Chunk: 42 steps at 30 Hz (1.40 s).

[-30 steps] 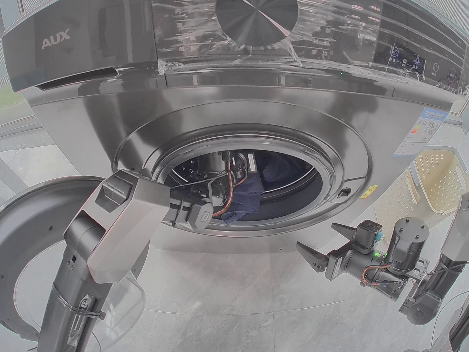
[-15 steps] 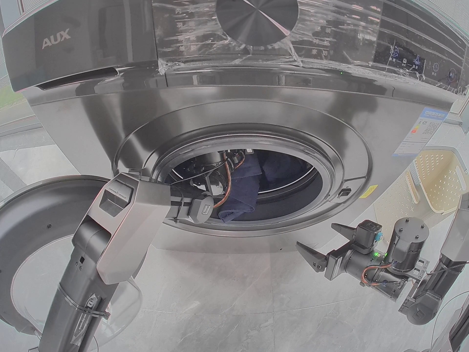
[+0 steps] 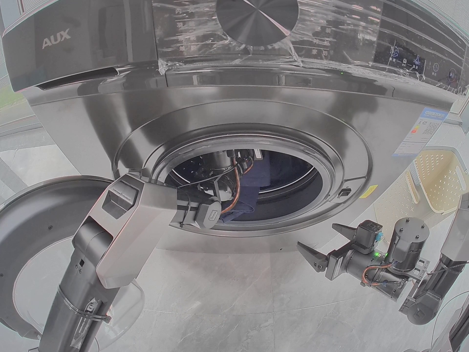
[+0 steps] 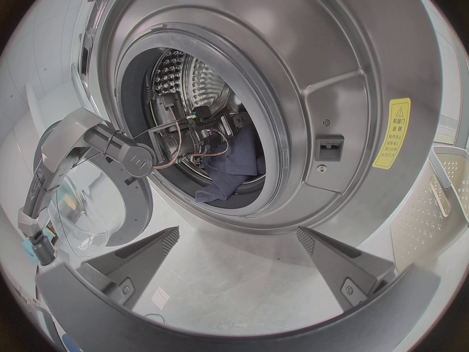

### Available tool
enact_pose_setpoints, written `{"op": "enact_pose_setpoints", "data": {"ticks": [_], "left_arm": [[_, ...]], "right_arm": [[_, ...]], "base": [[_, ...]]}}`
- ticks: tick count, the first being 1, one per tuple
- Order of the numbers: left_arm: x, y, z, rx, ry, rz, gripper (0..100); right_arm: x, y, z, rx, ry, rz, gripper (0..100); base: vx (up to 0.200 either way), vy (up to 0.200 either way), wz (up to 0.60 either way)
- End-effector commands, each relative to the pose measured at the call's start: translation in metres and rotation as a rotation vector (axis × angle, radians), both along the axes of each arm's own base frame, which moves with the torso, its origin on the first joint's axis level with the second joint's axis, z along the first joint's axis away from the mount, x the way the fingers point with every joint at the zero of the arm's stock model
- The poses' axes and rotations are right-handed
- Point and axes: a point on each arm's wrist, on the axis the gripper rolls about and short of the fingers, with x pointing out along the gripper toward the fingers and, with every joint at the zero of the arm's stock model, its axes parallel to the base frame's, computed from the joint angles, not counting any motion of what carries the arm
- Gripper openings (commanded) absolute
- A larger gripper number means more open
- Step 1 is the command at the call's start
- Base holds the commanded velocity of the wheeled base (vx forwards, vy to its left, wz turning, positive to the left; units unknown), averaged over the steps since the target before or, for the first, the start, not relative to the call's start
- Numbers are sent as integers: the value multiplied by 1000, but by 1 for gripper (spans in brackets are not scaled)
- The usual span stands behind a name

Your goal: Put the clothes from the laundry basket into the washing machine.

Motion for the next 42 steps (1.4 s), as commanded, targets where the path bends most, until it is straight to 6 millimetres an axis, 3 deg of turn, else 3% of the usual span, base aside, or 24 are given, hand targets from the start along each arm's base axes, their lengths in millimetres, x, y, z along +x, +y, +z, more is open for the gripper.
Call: {"op": "enact_pose_setpoints", "data": {"ticks": [1, 5, 11, 16, 19, 23, 24, 25, 29, 30, 32, 42], "left_arm": [[-27, 1, -7, 111, 70, -12, 100], [-48, 10, -20, 179, 116, -12, 100], [-63, 20, -30, 236, 148, -13, 100], [-96, 24, -31, 278, 192, -51, 100], [-104, 25, -29, 281, 188, -64, 100], [-141, 35, -23, 291, 195, -119, 100], [-141, 35, -23, 291, 195, -119, 100], [-158, 41, -25, 299, 210, -155, 100], [-199, 58, -23, 312, 223, -251, 100], [-199, 58, -23, 312, 223, -251, 100], [-226, 69, -19, 328, 237, -300, 100], [-267, 103, 7, 301, 189, -300, 100]], "right_arm": [[-4, -5, -1, -8, 11, -14, 100], [-9, -21, 5, -8, 1, -56, 100], [-24, -33, 8, -16, 11, -69, 100], [-42, -45, 10, -24, 24, -77, 100], [-42, -49, 12, -20, 19, -97, 100], [-43, -60, 20, -10, -19, -190, 100], [-43, -60, 20, -10, -19, -190, 100], [-44, -63, 23, -8, -23, -207, 100], [-48, -68, 23, -15, 2, -226, 100], [-48, -68, 23, -15, 2, -226, 100], [-51, -70, 23, -26, 26, -228, 100], [-63, -79, 32, -37, 11, -326, 100]], "base": [[0, 0, 0], [0, 0, 0], [0, 0, 0], [0, 0, 0], [0, 0, 0], [0, 0, 0], [0, 0, 0], [0, 0, 0], [0, 0, 0], [0, 0, 0], [0, 0, 0], [-80, 0, 0]]}}
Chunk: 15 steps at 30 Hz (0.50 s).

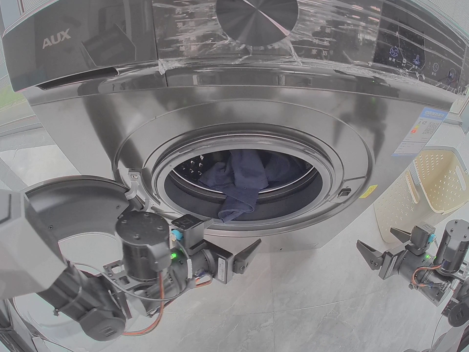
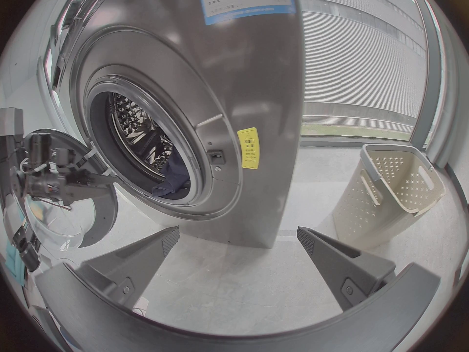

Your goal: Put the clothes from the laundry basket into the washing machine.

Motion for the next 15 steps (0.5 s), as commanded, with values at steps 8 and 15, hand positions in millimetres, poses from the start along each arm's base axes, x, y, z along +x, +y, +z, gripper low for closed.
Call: {"op": "enact_pose_setpoints", "data": {"ticks": [8, 15], "left_arm": [[-62, 69, 46, -60, -130, 32, 100], [-84, 106, 58, -40, -207, 98, 100]], "right_arm": [[-35, -22, 19, 5, -43, -95, 100], [-58, -32, 22, -5, -32, -114, 100]], "base": [[-200, 0, 0], [-200, 0, 0]]}}
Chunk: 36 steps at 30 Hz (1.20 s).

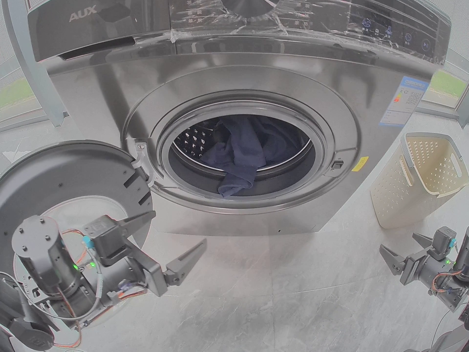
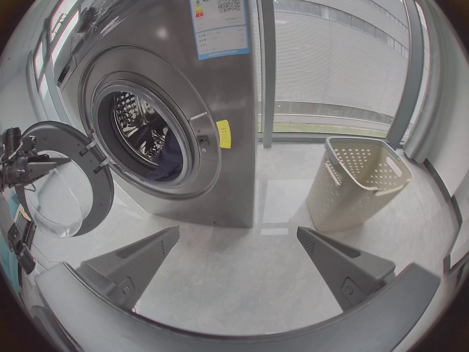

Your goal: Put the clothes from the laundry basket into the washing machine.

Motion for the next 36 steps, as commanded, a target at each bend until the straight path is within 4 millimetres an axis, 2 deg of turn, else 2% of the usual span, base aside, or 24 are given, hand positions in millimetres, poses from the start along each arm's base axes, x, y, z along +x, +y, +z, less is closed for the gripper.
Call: {"op": "enact_pose_setpoints", "data": {"ticks": [1, 2, 7, 10, 11, 18, 23, 24, 25, 27, 32, 36], "left_arm": [[-22, 33, 15, -17, -80, 59, 100], [-30, 41, 17, -17, -92, 65, 100], [-47, 57, 23, -22, -108, 100, 100], [-53, 69, 18, 5, -108, 158, 100], [-60, 82, 10, 42, -107, 216, 100], [-86, 109, 1, 30, -158, 337, 100], [-110, 123, -13, 47, -121, 402, 100], [-110, 123, -13, 47, -121, 402, 100], [-123, 128, -21, 49, -113, 414, 100], [-135, 133, -28, 43, -107, 428, 100], [-159, 139, -46, 6, -115, 431, 100], [-169, 139, -61, 25, -93, 495, 100]], "right_arm": [[-24, -11, 8, 21, -54, -14, 100], [-35, -15, 7, 17, -44, -11, 100], [-60, -27, 6, 14, -56, -18, 100], [-69, -34, 5, 12, -65, -60, 100], [-80, -41, 3, 16, -84, -112, 100], [-119, -53, -10, 20, -180, -166, 100], [-131, -55, -16, 35, -238, -196, 100], [-131, -55, -16, 35, -238, -196, 100], [-138, -56, -22, 36, -244, -205, 100], [-144, -57, -33, 28, -225, -208, 100], [-145, -58, -33, 33, -230, -268, 100], [-145, -60, -32, 6, -232, -355, 100]], "base": [[-200, 0, 0], [-200, 0, 0], [-200, 0, 0], [-200, 0, 0], [-200, 0, 0], [-200, 0, 0], [0, 0, 0], [0, 0, 0], [-200, 0, 0], [-200, 0, 0], [0, 0, 0], [0, 0, 0]]}}
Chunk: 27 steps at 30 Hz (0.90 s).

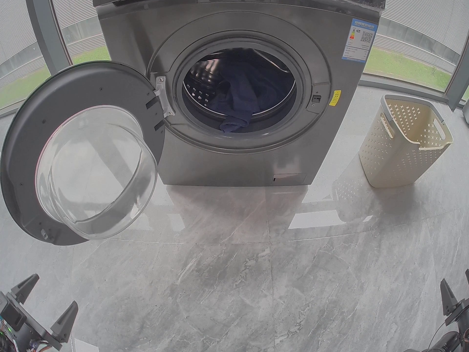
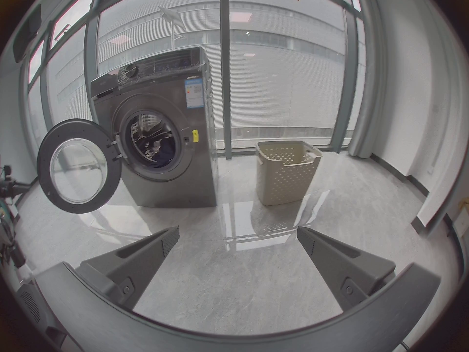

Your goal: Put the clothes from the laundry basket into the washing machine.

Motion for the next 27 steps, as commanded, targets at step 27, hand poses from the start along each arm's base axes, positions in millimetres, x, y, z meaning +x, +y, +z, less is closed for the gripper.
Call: {"op": "enact_pose_setpoints", "data": {"ticks": [27], "left_arm": [[-39, 3, -35, -87, -101, 236, 100]], "right_arm": [[-18, 1, -11, -29, -61, -174, 100]], "base": [[0, 7, 0]]}}
